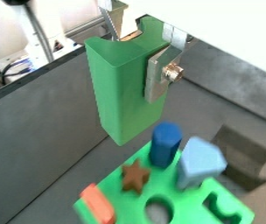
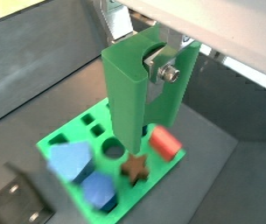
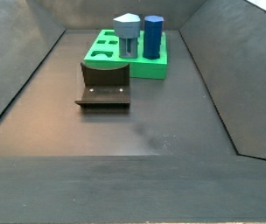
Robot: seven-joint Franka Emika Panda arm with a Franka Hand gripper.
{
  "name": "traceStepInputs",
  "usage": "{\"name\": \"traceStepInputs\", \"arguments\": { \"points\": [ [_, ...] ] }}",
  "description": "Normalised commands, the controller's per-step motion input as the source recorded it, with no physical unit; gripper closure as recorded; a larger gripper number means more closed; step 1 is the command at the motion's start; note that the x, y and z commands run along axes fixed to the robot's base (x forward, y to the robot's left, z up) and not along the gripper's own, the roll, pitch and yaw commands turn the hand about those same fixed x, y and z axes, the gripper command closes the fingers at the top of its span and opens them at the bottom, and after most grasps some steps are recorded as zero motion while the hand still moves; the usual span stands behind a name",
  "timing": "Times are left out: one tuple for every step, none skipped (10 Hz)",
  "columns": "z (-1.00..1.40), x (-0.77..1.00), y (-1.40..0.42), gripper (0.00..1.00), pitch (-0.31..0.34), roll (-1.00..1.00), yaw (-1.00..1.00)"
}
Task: Pick up the arch object. Move up. Move to above the board. Insert the arch object.
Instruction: Move to above the board, then insert the arch object.
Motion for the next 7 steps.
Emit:
{"name": "traceStepInputs", "arguments": {
  "points": [
    [-0.01,0.13,-0.58,1.0,0.031,0.01,0.0],
    [0.0,0.1,-0.3,1.0,0.034,0.02,0.01],
    [0.0,0.07,-0.19,1.0,0.033,0.03,0.01],
    [0.0,0.9,0.21,1.0,-0.004,0.0,-0.39],
    [0.0,0.92,0.21,1.0,-0.003,0.0,-0.37],
    [0.0,0.91,0.21,1.0,-0.004,0.0,-0.37],
    [0.0,0.9,0.21,1.0,-0.011,0.0,-0.39]
  ]
}}
